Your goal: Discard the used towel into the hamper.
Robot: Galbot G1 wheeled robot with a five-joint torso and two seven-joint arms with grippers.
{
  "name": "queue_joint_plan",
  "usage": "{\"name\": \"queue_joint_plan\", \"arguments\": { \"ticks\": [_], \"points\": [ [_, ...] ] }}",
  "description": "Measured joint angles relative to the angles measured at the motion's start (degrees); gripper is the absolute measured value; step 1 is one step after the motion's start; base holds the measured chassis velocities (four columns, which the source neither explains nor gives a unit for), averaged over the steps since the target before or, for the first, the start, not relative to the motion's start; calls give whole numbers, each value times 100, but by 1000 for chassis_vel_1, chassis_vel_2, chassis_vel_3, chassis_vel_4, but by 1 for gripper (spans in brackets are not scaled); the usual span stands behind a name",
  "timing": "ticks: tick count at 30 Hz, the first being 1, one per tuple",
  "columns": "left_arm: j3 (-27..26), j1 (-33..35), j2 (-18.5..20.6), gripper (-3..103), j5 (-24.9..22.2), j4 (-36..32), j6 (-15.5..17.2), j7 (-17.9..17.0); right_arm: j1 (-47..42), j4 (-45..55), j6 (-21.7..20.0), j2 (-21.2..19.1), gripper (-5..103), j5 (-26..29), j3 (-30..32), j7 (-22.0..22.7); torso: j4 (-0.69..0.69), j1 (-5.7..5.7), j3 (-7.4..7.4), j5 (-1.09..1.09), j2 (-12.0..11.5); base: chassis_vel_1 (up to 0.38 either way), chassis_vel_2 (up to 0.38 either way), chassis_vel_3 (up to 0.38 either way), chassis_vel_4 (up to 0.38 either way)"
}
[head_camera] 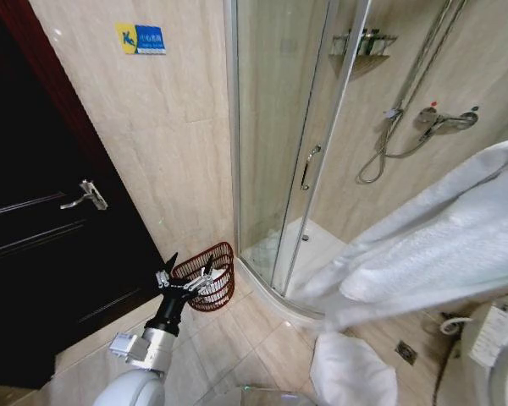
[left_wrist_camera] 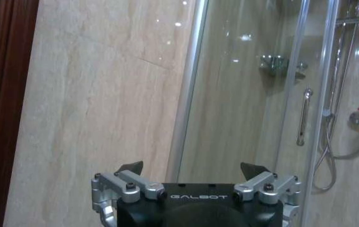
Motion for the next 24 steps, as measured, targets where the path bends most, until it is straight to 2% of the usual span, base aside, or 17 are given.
{"name": "queue_joint_plan", "arguments": {
  "ticks": [11, 13, 16, 17, 24],
  "points": [
    [0, 0, 0, 100, 0, 0, 0, 0, 73, -8, 17, -24, 9, -79, -86, -40, -3, -3, -1, 2, 2, 116, -118, -141, 129],
    [0, 1, 0, 100, 0, 0, 0, 0, 84, -8, 63, -46, 9, -81, -118, -67, -1, -4, -1, -4, 2, 166, -167, -158, 151],
    [-1, 2, 0, 100, 0, 0, 0, 0, 92, -10, 104, -54, 9, -91, -187, -89, 2, -5, -1, 3, 2, 148, -111, -138, 196],
    [-1, 2, 0, 100, 0, 0, 0, 0, 91, -10, 114, -47, 9, -101, -230, -96, -1, -6, -2, -1, 4, 120, -98, -87, 121],
    [-1, 0, 0, 100, 0, 0, 0, 0, 94, -12, 169, -24, 9, -127, -378, -167, -1, -1, -1, -1, 2, 8, -23, -13, 13]
  ]
}}
